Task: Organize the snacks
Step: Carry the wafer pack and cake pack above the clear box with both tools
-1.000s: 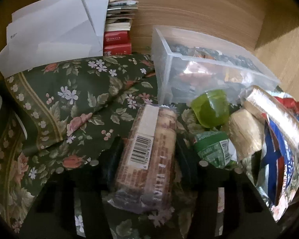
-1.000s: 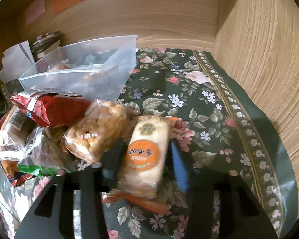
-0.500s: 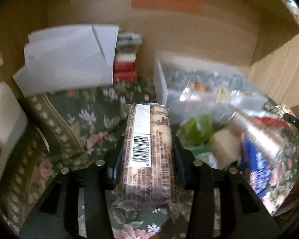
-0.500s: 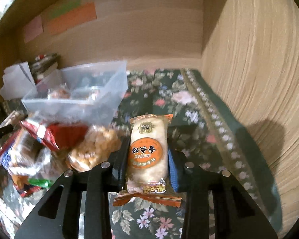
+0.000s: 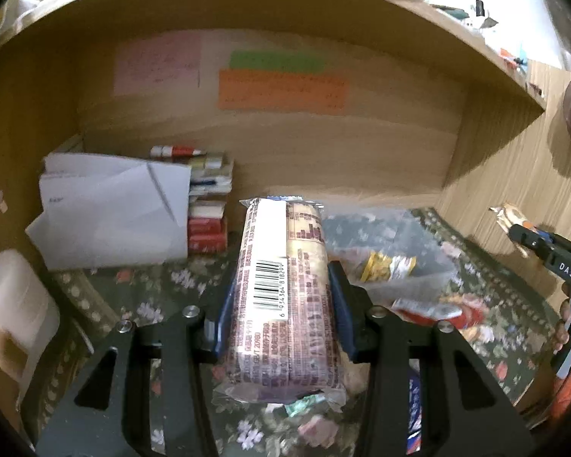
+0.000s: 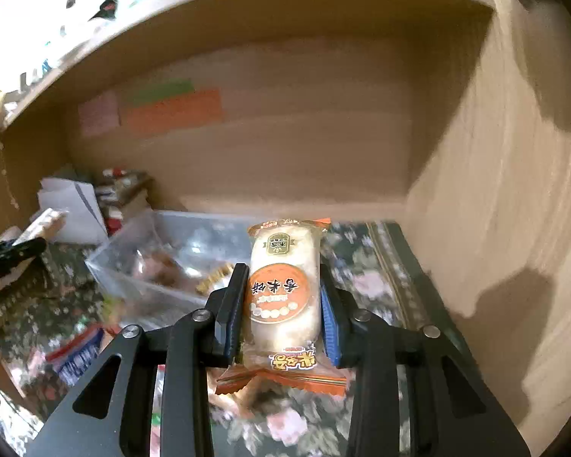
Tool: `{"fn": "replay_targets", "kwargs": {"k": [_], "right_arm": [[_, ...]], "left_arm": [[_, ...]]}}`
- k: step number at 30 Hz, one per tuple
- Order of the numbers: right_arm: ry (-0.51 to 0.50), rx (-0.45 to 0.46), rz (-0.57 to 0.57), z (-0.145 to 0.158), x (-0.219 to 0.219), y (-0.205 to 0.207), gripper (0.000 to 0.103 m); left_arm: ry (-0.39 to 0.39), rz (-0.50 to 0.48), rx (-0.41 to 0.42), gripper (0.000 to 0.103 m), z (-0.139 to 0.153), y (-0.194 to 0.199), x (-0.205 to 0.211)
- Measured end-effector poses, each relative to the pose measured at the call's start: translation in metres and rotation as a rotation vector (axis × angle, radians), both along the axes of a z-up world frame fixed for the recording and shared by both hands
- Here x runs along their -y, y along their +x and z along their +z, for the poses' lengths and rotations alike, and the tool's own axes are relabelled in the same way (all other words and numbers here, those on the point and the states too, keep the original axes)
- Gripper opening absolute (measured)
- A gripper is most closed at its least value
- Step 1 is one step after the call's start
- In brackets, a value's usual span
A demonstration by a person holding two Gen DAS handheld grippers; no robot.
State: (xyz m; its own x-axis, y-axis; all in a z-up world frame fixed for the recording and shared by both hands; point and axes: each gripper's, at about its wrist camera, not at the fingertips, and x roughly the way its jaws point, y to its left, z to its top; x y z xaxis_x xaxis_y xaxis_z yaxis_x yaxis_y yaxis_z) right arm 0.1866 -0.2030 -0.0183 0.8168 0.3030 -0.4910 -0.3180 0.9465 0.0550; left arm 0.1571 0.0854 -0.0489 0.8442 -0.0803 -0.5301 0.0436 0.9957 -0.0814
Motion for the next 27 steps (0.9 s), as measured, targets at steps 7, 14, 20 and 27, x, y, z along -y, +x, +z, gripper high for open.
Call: {"fn": "replay_targets", "kwargs": {"k": [7,14,20,27], "right_arm": [[0.031,0.024,0.054,0.01,-0.022,0.017,0.031],[0.032,0.01,0.098,0.007,-0.047,0.038,0.031],[-0.003,-0.027,0.142,-0.006,-0.072,0.06,0.031],[-0.029,-0.095,0.177,-0.026,-0.091,0.081,0.031]], "left_arm": [[-0.017,-0.018,0.009,0.045,0.008,0.028,0.012],[-0.026,-0.03,-0.018,0.045,0.003,0.061,0.024],[-0.01,-0.031,-0.071,0.045,-0.014,0.09,0.03],[-0.001,-0.025,-0.133,0.045,-0.035,0.115,0.028]]}}
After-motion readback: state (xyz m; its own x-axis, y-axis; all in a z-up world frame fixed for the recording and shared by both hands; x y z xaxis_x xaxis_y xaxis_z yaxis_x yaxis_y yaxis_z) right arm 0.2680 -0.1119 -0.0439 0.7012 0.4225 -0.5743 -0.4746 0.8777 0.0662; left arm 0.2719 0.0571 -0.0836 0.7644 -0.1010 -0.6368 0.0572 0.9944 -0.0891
